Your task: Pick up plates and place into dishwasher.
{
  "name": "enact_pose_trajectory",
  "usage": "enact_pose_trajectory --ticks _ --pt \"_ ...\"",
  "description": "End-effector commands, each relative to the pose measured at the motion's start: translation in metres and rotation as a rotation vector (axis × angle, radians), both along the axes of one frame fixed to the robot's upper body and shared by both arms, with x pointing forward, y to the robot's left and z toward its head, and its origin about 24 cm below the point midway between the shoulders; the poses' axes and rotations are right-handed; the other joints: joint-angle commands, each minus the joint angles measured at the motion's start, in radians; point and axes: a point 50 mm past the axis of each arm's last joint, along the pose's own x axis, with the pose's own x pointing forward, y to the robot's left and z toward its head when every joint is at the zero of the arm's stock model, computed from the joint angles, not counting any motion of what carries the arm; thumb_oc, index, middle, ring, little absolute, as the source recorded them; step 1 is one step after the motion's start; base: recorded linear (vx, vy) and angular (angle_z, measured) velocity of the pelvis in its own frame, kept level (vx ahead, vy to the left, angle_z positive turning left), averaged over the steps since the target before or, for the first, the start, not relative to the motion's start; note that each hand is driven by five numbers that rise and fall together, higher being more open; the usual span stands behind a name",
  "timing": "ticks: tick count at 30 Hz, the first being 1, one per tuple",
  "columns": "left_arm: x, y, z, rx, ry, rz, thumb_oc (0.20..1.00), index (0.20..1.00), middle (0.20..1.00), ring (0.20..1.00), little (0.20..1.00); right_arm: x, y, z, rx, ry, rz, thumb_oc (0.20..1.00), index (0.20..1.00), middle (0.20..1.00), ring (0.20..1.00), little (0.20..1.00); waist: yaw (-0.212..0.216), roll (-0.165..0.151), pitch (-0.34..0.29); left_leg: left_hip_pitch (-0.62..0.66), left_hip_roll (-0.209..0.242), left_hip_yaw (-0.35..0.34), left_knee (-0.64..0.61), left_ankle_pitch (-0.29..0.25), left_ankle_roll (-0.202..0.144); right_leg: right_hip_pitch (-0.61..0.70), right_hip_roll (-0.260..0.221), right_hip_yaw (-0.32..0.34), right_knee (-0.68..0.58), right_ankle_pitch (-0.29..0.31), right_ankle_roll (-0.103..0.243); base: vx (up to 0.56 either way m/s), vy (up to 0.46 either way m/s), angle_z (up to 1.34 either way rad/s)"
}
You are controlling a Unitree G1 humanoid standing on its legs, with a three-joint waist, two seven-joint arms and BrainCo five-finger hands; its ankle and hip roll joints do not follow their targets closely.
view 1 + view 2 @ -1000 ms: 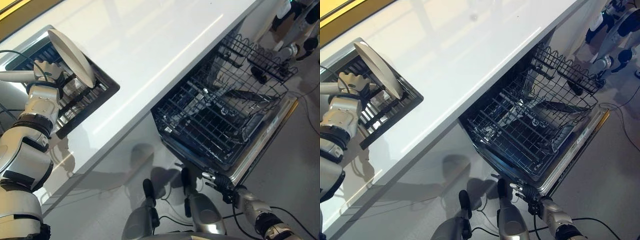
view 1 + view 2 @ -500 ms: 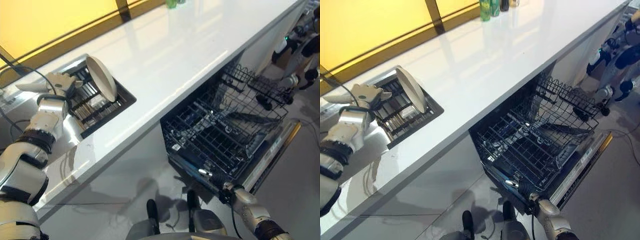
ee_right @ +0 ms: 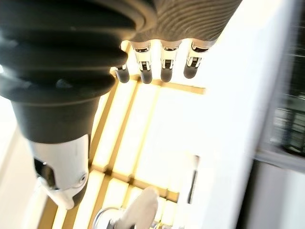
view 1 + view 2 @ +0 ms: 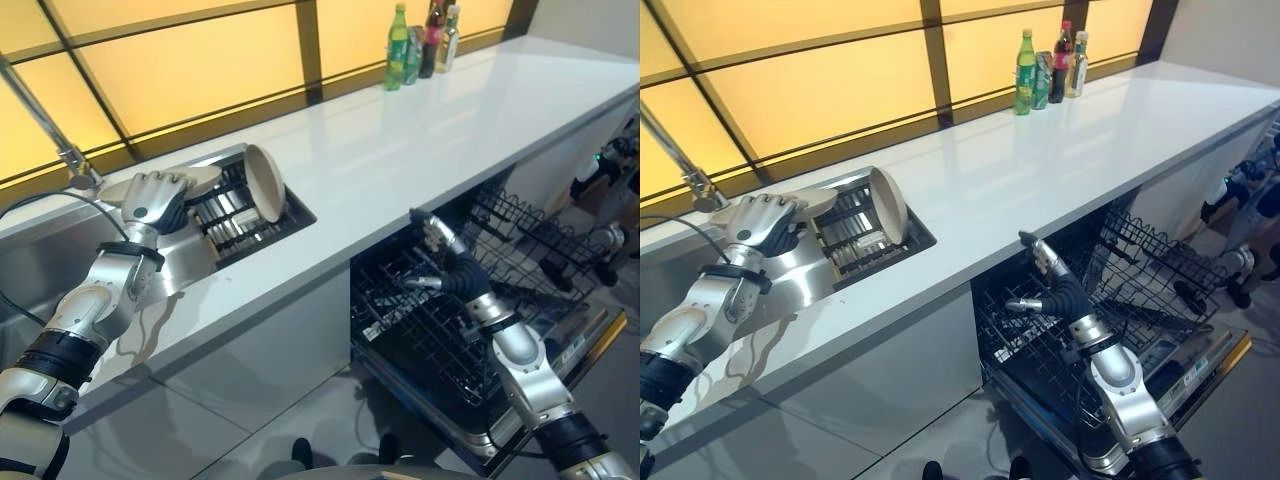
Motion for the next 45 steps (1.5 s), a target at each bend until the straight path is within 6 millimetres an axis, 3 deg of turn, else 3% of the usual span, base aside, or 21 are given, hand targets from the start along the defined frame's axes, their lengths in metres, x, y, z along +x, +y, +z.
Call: enact_pose_trajectory --ticks 1,6,15,25,33,34,35,45 --pt "-0.01 -0.024 0.059 0.041 -0.217 -0.193 0.2 0.2 0.2 0.2 0.2 0.0 0.007 0.075 -0.103 -0.411 0.012 1.0 1.0 1.0 1.0 1.0 0.02 -0.007 -0.007 0.047 -0.057 -0.021 0.029 -0.172 0.025 0.057 -0.075 -0.026 0.018 -0.138 0.12 -0.01 -0.05 0.09" --pt "-0.024 -0.068 0.074 -0.112 -0.14 -0.526 0.2 0.2 0.2 0.2 0.2 0.017 0.012 0.112 -0.298 -0.512 -0.046 1.0 1.0 1.0 1.0 1.0 0.053 -0.032 -0.021 0.053 -0.054 -0.037 0.031 -0.174 0.023 0.076 -0.072 -0.047 0.015 -0.142 0.116 -0.02 -0.064 0.05" --pt "-0.045 -0.113 0.094 -0.338 0.083 -1.002 0.2 0.2 0.2 0.2 0.2 0.046 0.018 0.133 -0.496 -0.505 -0.073 1.0 1.0 1.0 1.0 1.0 0.082 -0.055 -0.047 0.065 -0.049 -0.048 0.027 -0.17 0.017 0.097 -0.071 -0.059 0.009 -0.145 0.115 0.01 -0.026 0.09" --pt "-0.047 -0.126 0.103 -0.432 0.188 -1.171 0.2 0.2 0.2 0.2 0.2 0.062 0.021 0.137 -0.683 -0.487 -0.071 1.0 1.0 1.0 1.0 1.0 0.086 -0.065 -0.068 0.073 -0.049 -0.048 0.021 -0.17 0.018 0.101 -0.07 -0.053 0.009 -0.149 0.117 0.01 -0.002 0.03" --pt "-0.046 -0.136 0.105 -0.453 0.221 -1.233 0.2 0.2 0.2 0.2 0.2 0.076 0.03 0.135 -0.611 -0.396 -0.028 1.0 1.0 1.0 1.0 1.0 0.094 -0.068 -0.072 0.081 -0.051 -0.054 0.019 -0.173 0.022 0.109 -0.07 -0.049 0.009 -0.152 0.112 0.0 0.0 0.0" --pt "-0.046 -0.137 0.106 -0.454 0.213 -1.234 0.2 0.2 0.2 0.2 0.2 0.078 0.032 0.133 -0.603 -0.381 -0.022 0.545 0.545 0.545 0.545 0.545 0.096 -0.067 -0.073 0.082 -0.052 -0.056 0.019 -0.172 0.022 0.11 -0.07 -0.049 0.009 -0.152 0.111 0.04 0.015 0.01" --pt "-0.045 -0.137 0.106 -0.455 0.205 -1.233 0.2 0.2 0.2 0.2 0.2 0.079 0.033 0.131 -0.59 -0.36 -0.006 0.2 0.2 0.2 0.2 0.2 0.096 -0.067 -0.074 0.083 -0.052 -0.056 0.019 -0.173 0.023 0.112 -0.071 -0.049 0.009 -0.153 0.111 0.04 0.017 0.01" --pt "-0.042 -0.135 0.104 -0.472 0.213 -1.21 0.2 0.2 0.2 0.2 0.2 0.081 0.028 0.124 -0.368 -0.277 0.007 0.2 0.2 0.2 0.2 0.2 0.1 -0.062 -0.077 0.091 -0.051 -0.059 0.017 -0.177 0.023 0.12 -0.072 -0.045 0.009 -0.157 0.11 0.02 0.006 0.0"
